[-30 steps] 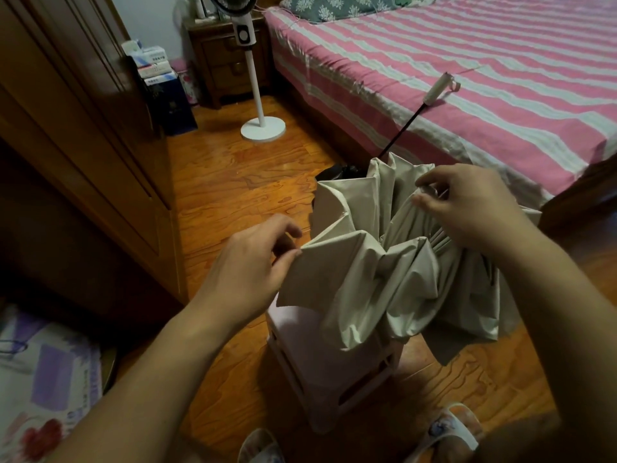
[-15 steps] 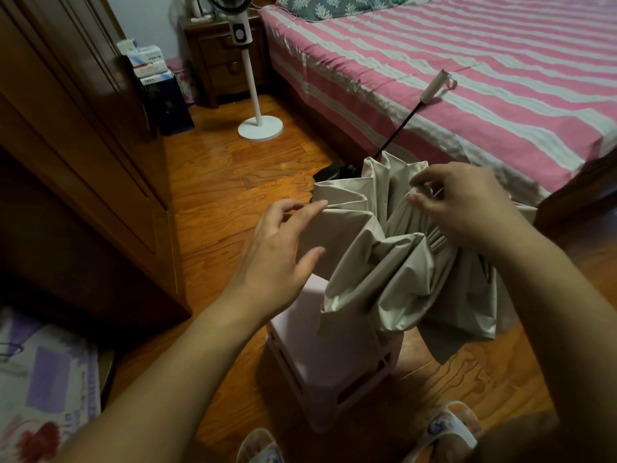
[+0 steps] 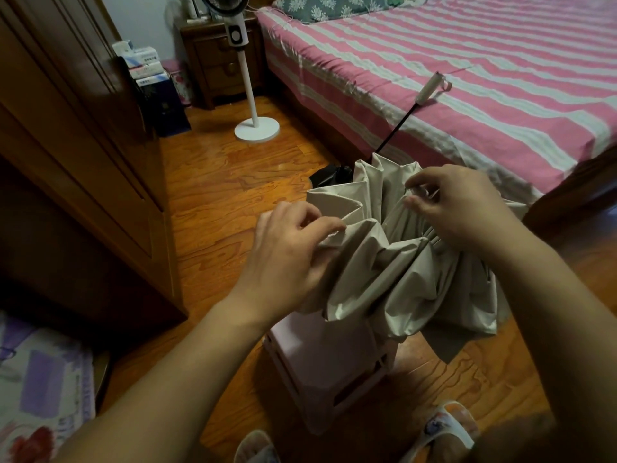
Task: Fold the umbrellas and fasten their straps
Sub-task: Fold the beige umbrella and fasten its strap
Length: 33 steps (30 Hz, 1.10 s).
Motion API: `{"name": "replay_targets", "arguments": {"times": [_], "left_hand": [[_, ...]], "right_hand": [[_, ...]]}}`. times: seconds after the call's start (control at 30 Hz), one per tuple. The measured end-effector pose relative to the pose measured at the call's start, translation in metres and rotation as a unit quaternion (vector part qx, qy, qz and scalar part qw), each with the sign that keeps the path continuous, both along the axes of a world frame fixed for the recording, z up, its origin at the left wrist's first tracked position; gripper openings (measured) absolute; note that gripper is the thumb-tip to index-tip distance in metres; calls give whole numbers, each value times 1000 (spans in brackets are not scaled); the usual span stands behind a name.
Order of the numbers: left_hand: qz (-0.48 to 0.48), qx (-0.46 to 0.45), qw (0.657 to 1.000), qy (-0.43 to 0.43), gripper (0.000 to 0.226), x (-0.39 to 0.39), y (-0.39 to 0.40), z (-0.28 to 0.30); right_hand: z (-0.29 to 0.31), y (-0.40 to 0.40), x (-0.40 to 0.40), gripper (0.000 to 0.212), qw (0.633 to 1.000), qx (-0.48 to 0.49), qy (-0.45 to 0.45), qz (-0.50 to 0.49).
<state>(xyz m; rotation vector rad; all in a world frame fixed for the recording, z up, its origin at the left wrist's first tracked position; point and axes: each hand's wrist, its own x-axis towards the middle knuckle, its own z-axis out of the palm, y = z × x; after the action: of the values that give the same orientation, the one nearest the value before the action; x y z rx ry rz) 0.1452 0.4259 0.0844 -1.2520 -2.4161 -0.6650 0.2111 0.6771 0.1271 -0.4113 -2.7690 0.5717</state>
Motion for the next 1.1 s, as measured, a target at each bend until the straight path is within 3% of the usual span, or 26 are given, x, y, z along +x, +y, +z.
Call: {"name": "replay_targets", "arguments": {"times": [0.1, 0.27, 0.43, 0.6, 0.7, 0.83, 1.0, 1.1], "left_hand": [[37, -35, 992, -120, 40, -3, -3, -2], [65, -25, 976, -206, 23, -10, -10, 1], [93, -16, 983, -159, 12, -15, -24, 5], [-3, -23, 997, -70, 21, -19, -41, 9], [-17, 16, 995, -100, 32, -15, -36, 7], [33, 56, 996, -62, 48, 12, -12, 4], [-29, 23, 992, -117, 43, 38, 12, -11], [-31, -16, 995, -88, 53, 30, 22, -8]], "right_hand": [[0, 0, 1, 28, 1000, -1, -1, -1], [0, 1, 1, 27, 1000, -4, -4, -3], [0, 4, 2, 27, 1000, -11, -4, -4], [-1, 5, 3, 27, 1000, -16, -3, -7], [-1, 3, 1, 26, 1000, -16, 1, -7], [-2, 1, -1, 26, 1000, -14, 8, -6], [-2, -1, -4, 26, 1000, 1, 10, -6], [-1, -3, -4, 26, 1000, 4, 8, -2]]}}
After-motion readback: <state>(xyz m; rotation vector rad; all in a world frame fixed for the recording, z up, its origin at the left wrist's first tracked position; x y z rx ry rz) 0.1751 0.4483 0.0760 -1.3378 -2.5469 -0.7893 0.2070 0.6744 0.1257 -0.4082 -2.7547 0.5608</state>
